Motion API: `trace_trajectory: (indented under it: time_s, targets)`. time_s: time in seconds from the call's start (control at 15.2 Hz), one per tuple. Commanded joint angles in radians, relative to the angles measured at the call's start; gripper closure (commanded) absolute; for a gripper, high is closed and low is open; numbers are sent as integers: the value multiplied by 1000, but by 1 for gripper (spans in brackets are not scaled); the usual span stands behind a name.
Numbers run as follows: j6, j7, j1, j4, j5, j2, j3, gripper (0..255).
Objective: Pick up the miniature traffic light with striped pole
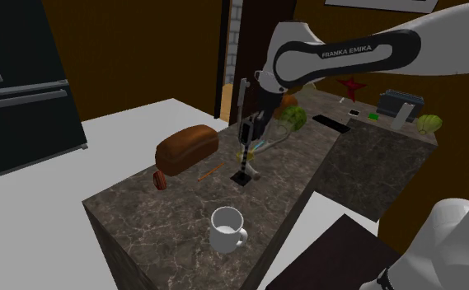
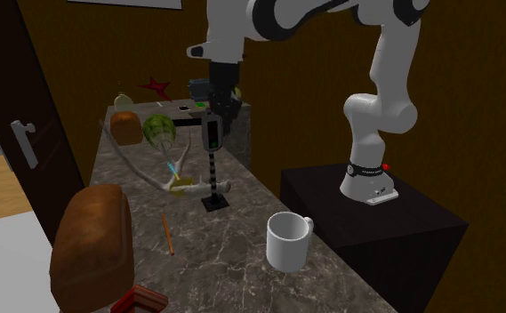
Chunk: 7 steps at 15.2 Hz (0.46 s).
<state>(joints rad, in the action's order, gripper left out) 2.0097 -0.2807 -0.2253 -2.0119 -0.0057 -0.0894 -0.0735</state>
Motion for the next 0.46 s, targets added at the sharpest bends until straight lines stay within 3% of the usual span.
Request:
trace_trajectory:
  time_s: [0.0, 0.4]
  targets:
    - [-27, 1, 0, 21, 0, -6, 0, 255]
    - [-83, 1, 0, 71, -1, -12, 1, 255]
